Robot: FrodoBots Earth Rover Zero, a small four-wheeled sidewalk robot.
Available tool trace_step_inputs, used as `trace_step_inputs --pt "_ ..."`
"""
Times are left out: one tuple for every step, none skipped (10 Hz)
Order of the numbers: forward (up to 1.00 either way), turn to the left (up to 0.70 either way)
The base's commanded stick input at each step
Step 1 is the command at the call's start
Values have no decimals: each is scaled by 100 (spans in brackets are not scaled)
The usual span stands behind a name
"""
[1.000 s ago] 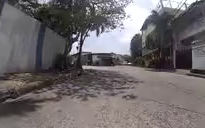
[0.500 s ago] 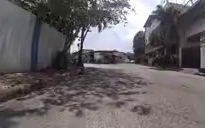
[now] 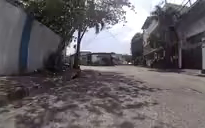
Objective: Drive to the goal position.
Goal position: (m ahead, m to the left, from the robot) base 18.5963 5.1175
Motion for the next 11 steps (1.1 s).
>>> trace_step_inputs --pt "97 0" --pt "97 0" --pt "97 0" --pt "97 0" --pt "97 0" --pt "97 0" --pt "100 0" --pt "100 0" --pt "100 0" --pt "100 0" --pt "100 0"
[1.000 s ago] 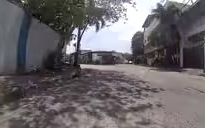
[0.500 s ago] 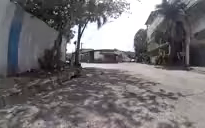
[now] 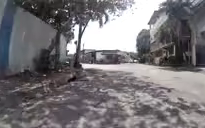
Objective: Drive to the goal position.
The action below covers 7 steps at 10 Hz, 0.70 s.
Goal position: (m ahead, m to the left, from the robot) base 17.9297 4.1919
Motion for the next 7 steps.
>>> trace_step_inputs --pt "100 0" --pt "97 0" --pt "91 0" --pt "87 0" --pt "88 -1" --pt "97 -25" --pt "98 -38"
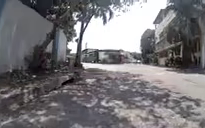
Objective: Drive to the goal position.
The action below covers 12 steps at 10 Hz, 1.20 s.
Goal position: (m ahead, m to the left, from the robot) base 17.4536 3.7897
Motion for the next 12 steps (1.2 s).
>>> trace_step_inputs --pt "98 -37" --pt "98 -10" --pt "98 0" --pt "98 0" --pt "98 0" --pt "98 0" --pt "93 0" --pt "89 0" --pt "85 0" --pt "91 0" --pt "93 0" --pt "93 0"
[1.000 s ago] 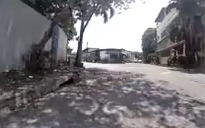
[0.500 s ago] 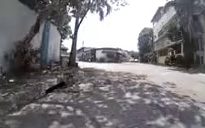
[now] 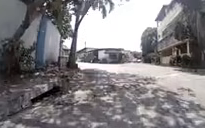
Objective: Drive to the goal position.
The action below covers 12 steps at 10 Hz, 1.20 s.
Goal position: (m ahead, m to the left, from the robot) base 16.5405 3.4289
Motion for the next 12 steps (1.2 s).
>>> trace_step_inputs --pt "93 0" --pt "93 0" --pt "93 -18" --pt "93 -27" --pt "93 -36" --pt "93 -37" --pt "93 -37" --pt "93 -37" --pt "93 -37" --pt "93 -37" --pt "93 -29" --pt "93 -8"
